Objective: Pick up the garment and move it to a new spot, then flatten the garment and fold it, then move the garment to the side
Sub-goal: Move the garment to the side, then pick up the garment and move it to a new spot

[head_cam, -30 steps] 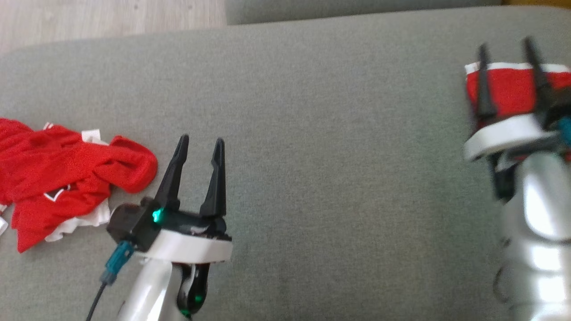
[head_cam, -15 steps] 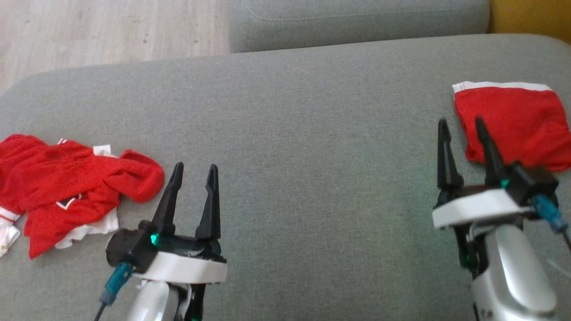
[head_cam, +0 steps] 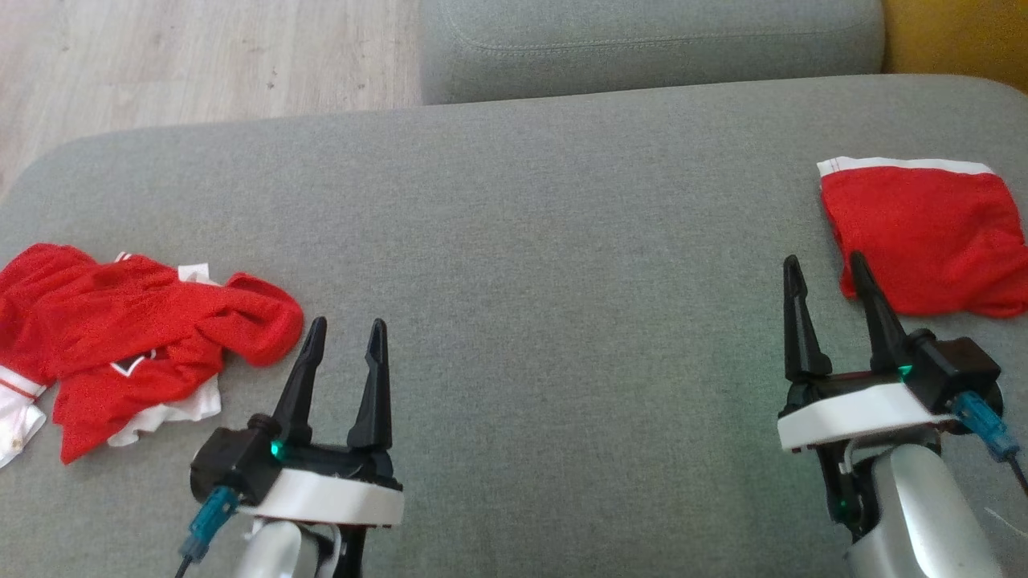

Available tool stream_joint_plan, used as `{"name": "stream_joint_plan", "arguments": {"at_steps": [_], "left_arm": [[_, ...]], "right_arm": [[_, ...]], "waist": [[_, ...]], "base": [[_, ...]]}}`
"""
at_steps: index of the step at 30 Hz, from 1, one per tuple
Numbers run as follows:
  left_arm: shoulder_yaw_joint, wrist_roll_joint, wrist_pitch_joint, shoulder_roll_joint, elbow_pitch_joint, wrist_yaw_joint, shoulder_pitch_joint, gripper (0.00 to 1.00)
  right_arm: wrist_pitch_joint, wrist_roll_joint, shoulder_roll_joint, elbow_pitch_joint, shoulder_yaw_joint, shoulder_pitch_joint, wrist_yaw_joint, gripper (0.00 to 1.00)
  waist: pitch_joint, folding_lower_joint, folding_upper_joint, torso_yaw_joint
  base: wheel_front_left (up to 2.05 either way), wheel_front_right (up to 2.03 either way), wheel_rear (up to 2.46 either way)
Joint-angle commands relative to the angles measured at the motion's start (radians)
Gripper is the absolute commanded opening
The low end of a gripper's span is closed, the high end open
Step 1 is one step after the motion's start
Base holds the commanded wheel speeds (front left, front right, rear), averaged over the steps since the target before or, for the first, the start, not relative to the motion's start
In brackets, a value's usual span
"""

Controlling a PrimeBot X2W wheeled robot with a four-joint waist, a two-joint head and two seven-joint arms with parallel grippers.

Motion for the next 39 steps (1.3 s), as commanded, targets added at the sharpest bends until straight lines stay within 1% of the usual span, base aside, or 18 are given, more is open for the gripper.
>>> {"name": "stream_joint_plan", "arguments": {"at_steps": [1, 9, 14, 18, 29, 34, 39], "left_arm": [[0.036, -0.002, -0.005, 0.003, -0.033, -0.003, -0.014, 1.0], [0.032, -0.004, -0.005, 0.003, -0.037, -0.001, -0.017, 1.0], [0.044, -0.002, -0.005, 0.003, -0.039, 0.004, -0.012, 1.0], [0.053, 0.0, -0.005, 0.003, -0.042, 0.008, -0.005, 1.0], [0.064, 0.018, -0.005, 0.003, -0.037, 0.013, 0.025, 1.0], [0.079, 0.028, -0.005, 0.003, -0.034, 0.013, 0.042, 1.0], [0.091, 0.033, -0.005, 0.003, -0.034, 0.014, 0.048, 1.0]], "right_arm": [[-0.011, -0.002, 0.002, -0.04, 0.024, -0.005, -0.001, 1.0], [-0.011, 0.004, 0.002, -0.048, 0.018, 0.003, -0.001, 1.0], [-0.011, 0.008, 0.002, -0.038, 0.063, 0.001, -0.001, 1.0], [-0.011, 0.023, 0.002, -0.036, 0.098, -0.001, -0.001, 1.0], [-0.011, 0.08, 0.002, -0.032, 0.175, 0.022, -0.001, 1.0], [-0.011, 0.094, 0.002, -0.026, 0.191, 0.035, -0.001, 1.0], [-0.011, 0.097, 0.002, -0.025, 0.195, 0.045, -0.001, 1.0]], "waist": [[-0.002, 0.0, 0.0, 0.002], [-0.004, 0.0, 0.0, 0.018], [-0.008, 0.0, 0.0, 0.049], [-0.019, 0.0, 0.0, 0.098], [-0.067, 0.0, 0.0, 0.283], [-0.08, 0.0, 0.0, 0.337], [-0.086, 0.0, 0.0, 0.366]], "base": [[0.0, 0.0, 0.0], [0.0, 0.0, 0.0], [0.0, 0.0, 0.0], [0.0, 0.0, 0.0], [0.0, 0.0, 0.0], [0.0, 0.0, 0.0], [0.0, 0.0, 0.0]]}}
